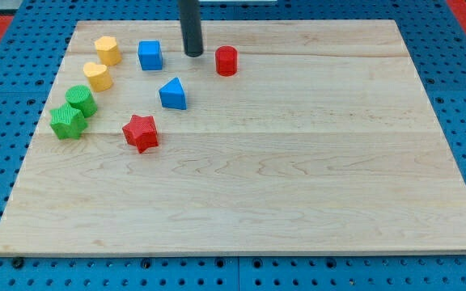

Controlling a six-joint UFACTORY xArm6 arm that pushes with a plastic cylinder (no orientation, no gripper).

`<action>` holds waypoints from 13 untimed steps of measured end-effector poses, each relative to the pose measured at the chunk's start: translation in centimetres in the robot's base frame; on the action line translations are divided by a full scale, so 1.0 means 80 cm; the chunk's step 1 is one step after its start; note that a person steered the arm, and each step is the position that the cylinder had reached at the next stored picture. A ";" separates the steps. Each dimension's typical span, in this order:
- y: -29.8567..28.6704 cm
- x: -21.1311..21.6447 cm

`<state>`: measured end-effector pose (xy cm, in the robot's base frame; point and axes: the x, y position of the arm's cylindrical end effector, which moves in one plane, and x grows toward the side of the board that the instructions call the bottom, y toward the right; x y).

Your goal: Move the blue blocks diagonal to each other

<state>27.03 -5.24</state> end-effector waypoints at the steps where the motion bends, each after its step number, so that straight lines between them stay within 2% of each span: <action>1: 0.047 0.002; 2: 0.025 0.065; 3: 0.025 0.084; 4: 0.023 0.157; 5: -0.005 0.172; 6: -0.058 0.122; 7: -0.047 0.123; 8: -0.047 0.162; 13: -0.044 0.166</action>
<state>40.29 -8.73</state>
